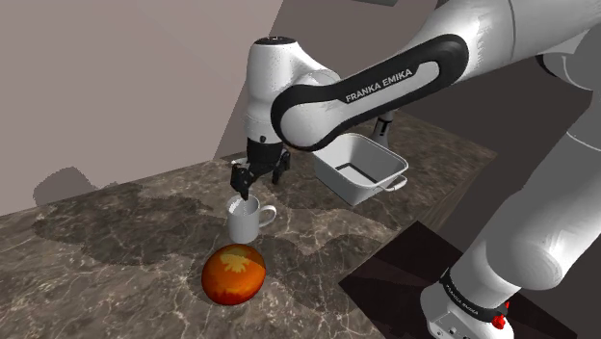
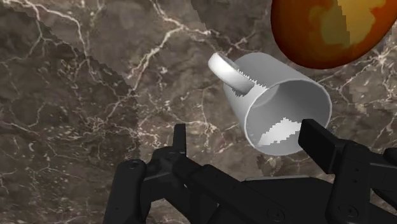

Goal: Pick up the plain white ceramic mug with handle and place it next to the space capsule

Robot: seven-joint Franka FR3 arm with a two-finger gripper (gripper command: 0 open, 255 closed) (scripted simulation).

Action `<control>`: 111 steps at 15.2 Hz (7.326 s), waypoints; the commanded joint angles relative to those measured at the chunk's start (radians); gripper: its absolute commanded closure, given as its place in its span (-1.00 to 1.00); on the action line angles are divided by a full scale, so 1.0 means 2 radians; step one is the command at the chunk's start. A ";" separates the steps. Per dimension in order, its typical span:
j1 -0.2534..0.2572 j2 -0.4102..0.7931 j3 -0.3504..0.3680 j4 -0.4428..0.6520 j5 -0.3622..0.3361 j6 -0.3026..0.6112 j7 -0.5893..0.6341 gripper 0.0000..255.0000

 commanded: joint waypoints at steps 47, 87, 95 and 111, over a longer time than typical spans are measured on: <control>0.001 -0.014 0.002 0.079 0.010 -0.091 -0.003 1.00; 0.011 0.025 0.010 0.394 -0.011 -0.373 0.004 1.00; 0.027 0.065 0.018 0.492 -0.036 -0.438 0.016 1.00; -0.079 -0.183 -0.134 0.230 0.068 -0.404 -0.221 1.00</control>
